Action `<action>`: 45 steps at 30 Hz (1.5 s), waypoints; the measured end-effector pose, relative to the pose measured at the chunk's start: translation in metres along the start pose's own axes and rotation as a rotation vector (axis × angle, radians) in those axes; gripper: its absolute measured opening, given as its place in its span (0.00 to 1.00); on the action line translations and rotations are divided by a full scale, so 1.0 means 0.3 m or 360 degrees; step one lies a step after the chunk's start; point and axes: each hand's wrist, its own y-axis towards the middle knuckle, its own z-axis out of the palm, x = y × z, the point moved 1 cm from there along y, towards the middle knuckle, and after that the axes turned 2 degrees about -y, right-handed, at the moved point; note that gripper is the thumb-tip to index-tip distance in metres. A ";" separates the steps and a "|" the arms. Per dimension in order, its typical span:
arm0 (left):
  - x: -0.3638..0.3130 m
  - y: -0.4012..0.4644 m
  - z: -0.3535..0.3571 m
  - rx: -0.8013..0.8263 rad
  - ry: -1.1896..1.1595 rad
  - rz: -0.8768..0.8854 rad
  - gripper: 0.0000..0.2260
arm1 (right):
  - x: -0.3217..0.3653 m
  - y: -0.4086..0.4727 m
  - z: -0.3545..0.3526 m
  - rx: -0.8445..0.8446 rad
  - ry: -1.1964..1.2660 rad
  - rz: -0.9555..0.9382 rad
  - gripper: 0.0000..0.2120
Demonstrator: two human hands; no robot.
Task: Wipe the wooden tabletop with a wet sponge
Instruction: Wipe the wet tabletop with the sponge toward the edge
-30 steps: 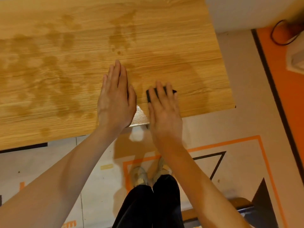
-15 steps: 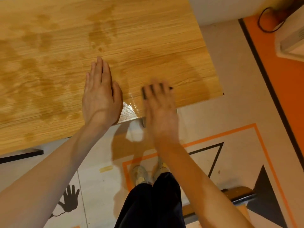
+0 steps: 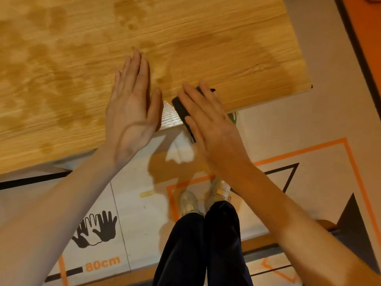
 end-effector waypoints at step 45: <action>-0.008 0.007 -0.001 0.0020 -0.0070 -0.0089 0.27 | -0.587 -0.105 -0.210 -0.0152 -0.0525 -0.0647 0.19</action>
